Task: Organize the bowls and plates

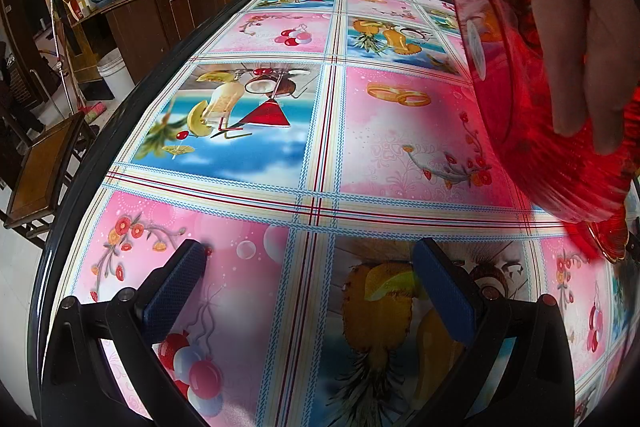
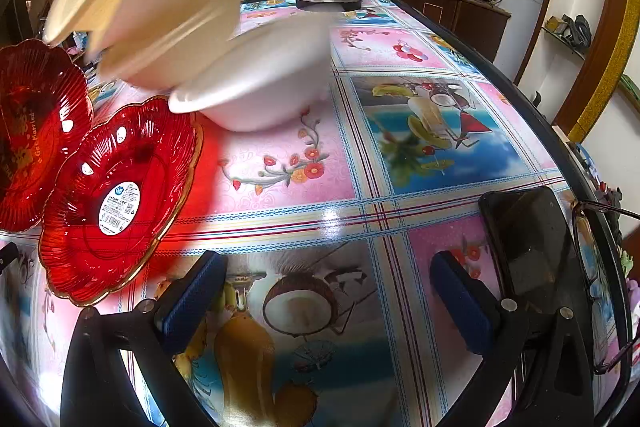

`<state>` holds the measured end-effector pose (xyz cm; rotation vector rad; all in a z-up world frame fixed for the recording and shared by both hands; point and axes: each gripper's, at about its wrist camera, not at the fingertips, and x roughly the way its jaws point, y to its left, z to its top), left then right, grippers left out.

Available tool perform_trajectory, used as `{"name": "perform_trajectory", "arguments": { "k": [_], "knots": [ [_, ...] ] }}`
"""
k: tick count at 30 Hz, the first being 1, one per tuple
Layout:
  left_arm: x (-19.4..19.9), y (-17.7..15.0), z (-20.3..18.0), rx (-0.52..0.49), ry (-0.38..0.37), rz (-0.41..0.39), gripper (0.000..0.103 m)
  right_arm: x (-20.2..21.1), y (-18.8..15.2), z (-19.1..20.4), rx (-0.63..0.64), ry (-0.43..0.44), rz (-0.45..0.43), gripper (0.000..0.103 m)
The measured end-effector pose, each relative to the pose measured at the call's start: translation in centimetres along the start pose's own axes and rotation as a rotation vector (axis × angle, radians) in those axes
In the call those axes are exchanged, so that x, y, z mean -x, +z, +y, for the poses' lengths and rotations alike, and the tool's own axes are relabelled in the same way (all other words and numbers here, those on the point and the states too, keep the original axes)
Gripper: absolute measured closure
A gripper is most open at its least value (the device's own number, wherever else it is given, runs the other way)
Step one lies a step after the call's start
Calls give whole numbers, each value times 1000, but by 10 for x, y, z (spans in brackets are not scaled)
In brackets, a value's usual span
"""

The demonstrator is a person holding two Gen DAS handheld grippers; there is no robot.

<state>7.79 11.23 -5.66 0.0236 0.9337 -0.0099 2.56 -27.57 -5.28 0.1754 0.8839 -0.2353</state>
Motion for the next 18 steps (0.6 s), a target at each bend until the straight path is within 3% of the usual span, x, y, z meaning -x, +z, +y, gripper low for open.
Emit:
{"name": "perform_trajectory", "arguments": {
  "k": [18],
  "knots": [
    [0, 0, 1, -4, 6, -9, 0, 2, 0, 0, 0, -1, 0, 0]
  ]
}}
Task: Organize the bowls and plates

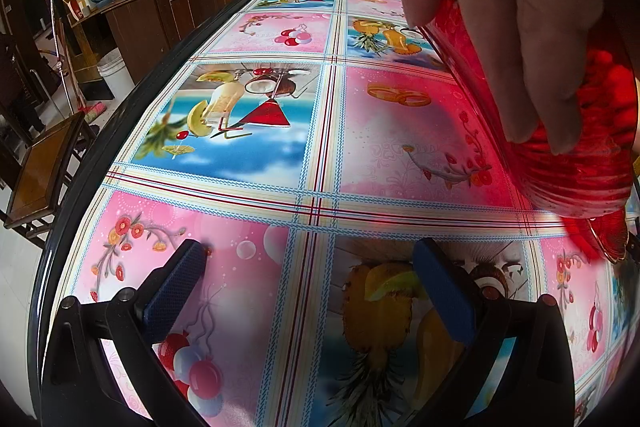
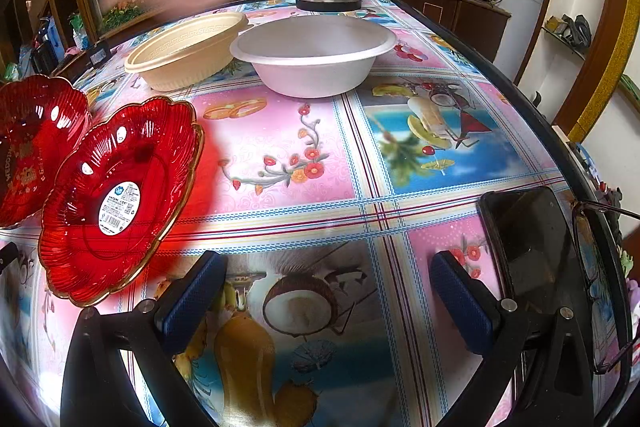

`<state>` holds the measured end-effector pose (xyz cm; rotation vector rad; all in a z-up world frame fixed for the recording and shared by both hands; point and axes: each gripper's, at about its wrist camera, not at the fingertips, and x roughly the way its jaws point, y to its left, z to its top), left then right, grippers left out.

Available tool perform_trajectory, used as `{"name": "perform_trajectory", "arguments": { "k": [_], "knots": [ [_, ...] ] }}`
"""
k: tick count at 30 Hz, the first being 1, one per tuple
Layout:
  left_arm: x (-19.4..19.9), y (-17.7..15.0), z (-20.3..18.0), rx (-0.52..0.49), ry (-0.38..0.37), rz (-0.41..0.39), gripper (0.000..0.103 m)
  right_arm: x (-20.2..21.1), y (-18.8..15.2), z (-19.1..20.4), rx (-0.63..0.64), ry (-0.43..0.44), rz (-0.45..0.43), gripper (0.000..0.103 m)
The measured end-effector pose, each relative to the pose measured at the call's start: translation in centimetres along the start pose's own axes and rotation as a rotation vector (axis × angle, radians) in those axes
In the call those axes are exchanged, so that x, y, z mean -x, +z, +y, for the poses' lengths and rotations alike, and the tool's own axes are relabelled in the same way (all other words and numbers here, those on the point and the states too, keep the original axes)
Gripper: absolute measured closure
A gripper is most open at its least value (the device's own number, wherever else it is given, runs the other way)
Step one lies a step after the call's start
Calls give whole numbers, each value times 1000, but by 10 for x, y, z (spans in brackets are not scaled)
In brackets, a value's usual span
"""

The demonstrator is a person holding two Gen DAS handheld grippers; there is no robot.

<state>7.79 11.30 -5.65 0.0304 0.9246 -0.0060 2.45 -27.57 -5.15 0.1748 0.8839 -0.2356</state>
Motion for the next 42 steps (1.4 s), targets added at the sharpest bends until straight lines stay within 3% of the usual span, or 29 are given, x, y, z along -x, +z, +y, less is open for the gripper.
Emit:
{"name": "perform_trajectory", "arguments": {
  "k": [42],
  "knots": [
    [0, 1, 0, -12, 18, -26, 0, -1, -1, 0, -1, 1, -2, 0]
  ]
}}
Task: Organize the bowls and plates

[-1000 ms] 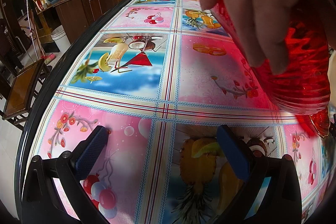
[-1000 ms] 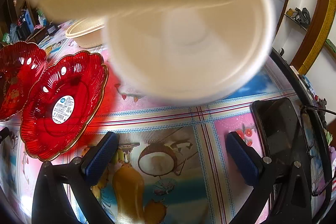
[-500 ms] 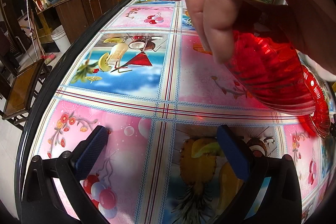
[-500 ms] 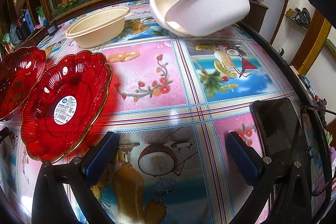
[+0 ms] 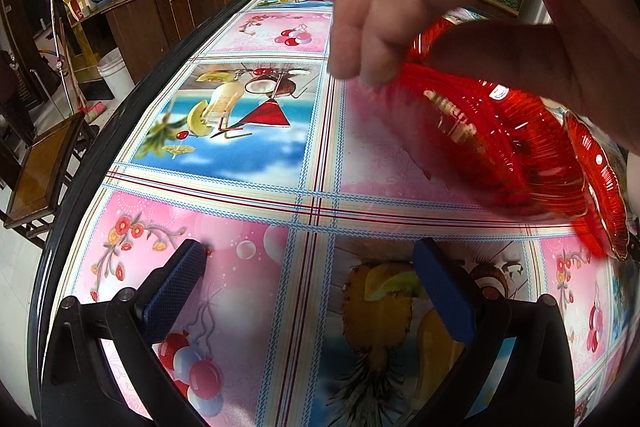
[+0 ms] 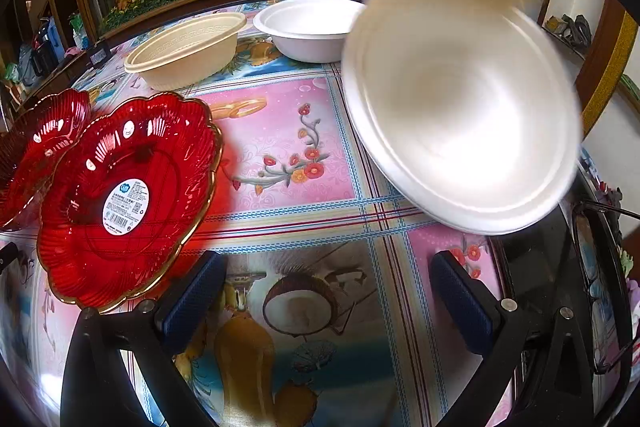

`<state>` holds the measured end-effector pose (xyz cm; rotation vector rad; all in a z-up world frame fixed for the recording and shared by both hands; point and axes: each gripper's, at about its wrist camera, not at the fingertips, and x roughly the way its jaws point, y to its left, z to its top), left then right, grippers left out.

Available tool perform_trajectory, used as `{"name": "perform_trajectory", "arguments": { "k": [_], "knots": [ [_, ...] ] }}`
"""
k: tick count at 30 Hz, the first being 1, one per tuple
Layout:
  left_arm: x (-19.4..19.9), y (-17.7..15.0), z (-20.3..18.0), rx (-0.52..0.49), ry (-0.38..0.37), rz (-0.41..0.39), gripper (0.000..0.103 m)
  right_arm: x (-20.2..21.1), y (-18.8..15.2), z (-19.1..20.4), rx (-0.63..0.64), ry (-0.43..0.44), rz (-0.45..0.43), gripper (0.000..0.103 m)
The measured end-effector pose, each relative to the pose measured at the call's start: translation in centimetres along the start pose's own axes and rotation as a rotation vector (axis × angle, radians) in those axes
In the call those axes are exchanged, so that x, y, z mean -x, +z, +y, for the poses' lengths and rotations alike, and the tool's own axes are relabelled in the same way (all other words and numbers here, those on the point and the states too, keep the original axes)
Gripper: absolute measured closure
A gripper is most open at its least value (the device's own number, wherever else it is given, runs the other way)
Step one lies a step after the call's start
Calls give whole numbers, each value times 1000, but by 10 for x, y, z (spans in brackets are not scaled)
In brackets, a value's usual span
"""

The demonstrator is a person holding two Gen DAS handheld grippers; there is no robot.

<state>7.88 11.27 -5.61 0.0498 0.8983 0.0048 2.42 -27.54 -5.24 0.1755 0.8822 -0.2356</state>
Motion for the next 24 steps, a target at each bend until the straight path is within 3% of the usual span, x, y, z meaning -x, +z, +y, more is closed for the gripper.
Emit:
{"name": "perform_trajectory", "arguments": {
  "k": [24],
  "knots": [
    [0, 1, 1, -1, 2, -2, 0, -1, 1, 1, 1, -2, 0, 0]
  ]
}}
